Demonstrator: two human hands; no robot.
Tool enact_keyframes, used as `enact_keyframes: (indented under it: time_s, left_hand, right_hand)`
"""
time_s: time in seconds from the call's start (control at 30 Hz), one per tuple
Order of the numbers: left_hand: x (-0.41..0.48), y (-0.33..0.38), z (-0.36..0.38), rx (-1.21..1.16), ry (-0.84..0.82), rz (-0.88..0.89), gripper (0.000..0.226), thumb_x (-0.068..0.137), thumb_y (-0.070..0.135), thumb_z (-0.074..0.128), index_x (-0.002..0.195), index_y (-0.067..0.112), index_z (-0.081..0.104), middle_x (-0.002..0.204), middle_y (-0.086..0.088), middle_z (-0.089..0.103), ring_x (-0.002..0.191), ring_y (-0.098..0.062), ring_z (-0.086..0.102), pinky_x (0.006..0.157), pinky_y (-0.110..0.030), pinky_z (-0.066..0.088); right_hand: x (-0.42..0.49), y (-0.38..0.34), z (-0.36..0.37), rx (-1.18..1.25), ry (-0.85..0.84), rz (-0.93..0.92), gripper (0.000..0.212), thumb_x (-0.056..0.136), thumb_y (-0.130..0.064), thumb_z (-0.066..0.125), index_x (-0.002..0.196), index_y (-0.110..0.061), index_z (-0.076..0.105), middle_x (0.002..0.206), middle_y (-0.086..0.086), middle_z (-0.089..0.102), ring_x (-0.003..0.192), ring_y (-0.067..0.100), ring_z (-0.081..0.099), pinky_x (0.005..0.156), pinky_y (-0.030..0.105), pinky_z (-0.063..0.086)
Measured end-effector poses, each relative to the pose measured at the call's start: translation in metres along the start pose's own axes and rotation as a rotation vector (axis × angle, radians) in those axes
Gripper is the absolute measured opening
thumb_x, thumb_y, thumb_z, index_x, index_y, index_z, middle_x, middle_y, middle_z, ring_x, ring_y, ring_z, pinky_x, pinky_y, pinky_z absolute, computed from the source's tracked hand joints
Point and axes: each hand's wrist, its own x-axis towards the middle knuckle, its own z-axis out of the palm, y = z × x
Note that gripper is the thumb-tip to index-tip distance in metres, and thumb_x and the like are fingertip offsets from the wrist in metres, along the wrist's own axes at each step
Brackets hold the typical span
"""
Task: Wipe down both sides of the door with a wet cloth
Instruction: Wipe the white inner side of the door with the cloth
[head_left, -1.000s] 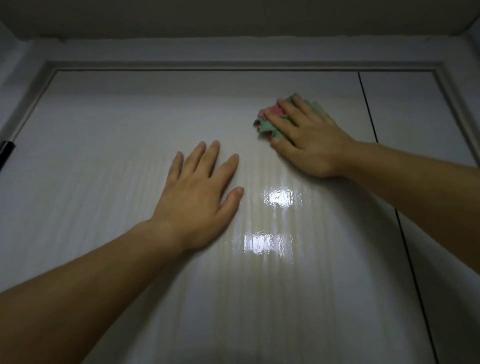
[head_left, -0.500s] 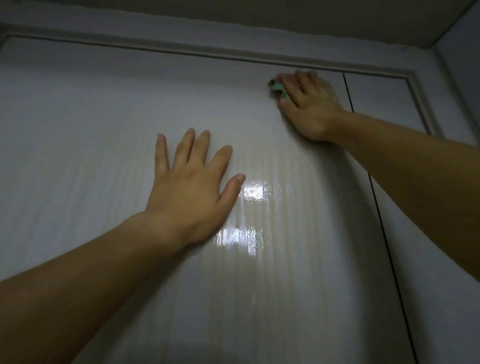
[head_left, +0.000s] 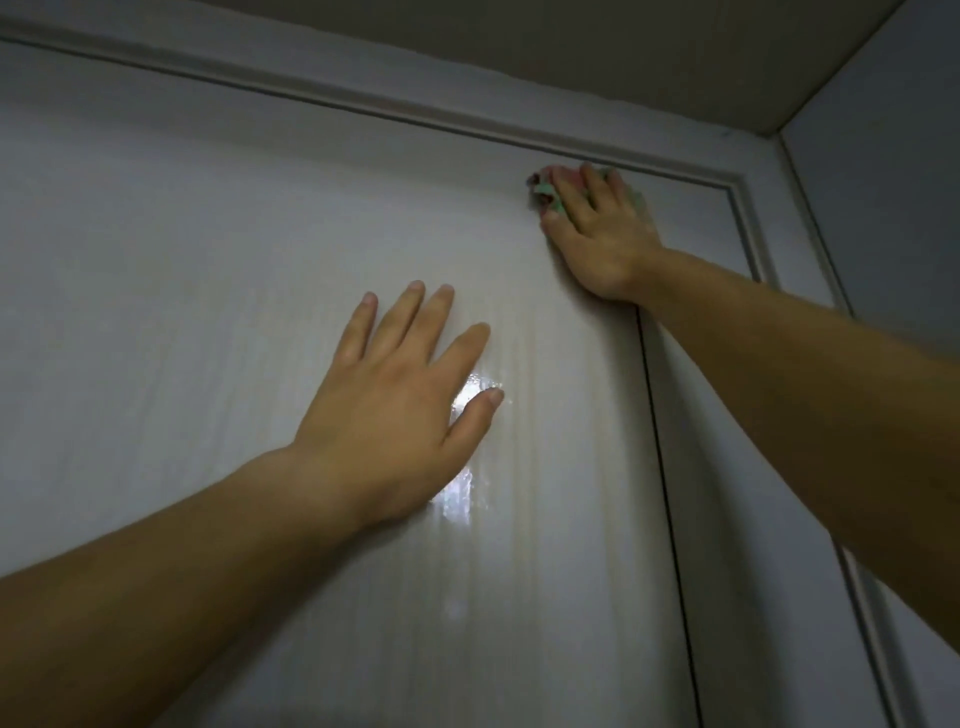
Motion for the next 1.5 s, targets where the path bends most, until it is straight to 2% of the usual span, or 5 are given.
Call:
enact_keyframes:
  time_s: [0.23,0.63,0.83,1.27,1.5]
  left_hand:
    - [0.029,0.036,0.002,0.007,0.025,-0.023,0.081,0.092,0.066,-0.002,0.161,0.032,0.022,0.174,-0.007,0.008,0.161,-0.025,-0.003,0.129,-0.05,-0.006]
    - [0.038,0.073,0.018,0.028,-0.007,-0.007,0.083,0.09,0.068,-0.008,0.164,0.035,0.011,0.175,-0.006,0.002,0.161,-0.025,-0.007,0.13,-0.049,-0.006]
    - [0.038,0.072,0.026,0.047,-0.004,-0.011,0.079,0.093,0.069,-0.005,0.164,0.039,0.007,0.175,-0.003,-0.002,0.161,-0.023,-0.01,0.13,-0.046,-0.005]
    - [0.039,0.081,0.028,0.042,-0.001,-0.052,0.083,0.09,0.07,-0.009,0.165,0.036,0.006,0.175,-0.005,-0.003,0.161,-0.026,-0.01,0.13,-0.048,-0.004]
    - [0.04,0.081,0.027,0.035,0.02,-0.045,0.081,0.094,0.069,-0.001,0.164,0.032,0.018,0.174,-0.009,0.008,0.161,-0.03,-0.001,0.13,-0.05,0.001]
  right_hand:
    - [-0.052,0.037,0.022,0.004,0.036,-0.209,0.066,0.098,-0.066,0.0,0.16,-0.042,-0.007,0.171,-0.005,-0.012,0.156,0.02,-0.018,0.123,0.041,-0.014]
    - [-0.069,0.072,0.021,0.036,0.029,-0.195,0.067,0.097,-0.067,0.006,0.159,-0.044,-0.006,0.171,-0.003,-0.01,0.156,0.022,-0.018,0.122,0.043,-0.015]
    - [-0.013,0.103,-0.006,0.059,-0.012,0.083,0.06,0.106,-0.057,0.012,0.161,-0.038,-0.005,0.171,0.001,-0.012,0.156,0.027,-0.018,0.126,0.049,-0.011]
    - [-0.02,0.118,-0.002,0.02,-0.006,0.144,0.062,0.106,-0.057,0.01,0.162,-0.036,-0.007,0.171,0.006,-0.012,0.156,0.031,-0.015,0.126,0.048,-0.011]
    - [-0.155,0.096,0.036,0.134,0.098,0.097,0.062,0.101,-0.062,0.007,0.156,-0.045,-0.018,0.17,-0.001,-0.016,0.154,0.023,-0.025,0.118,0.039,-0.021]
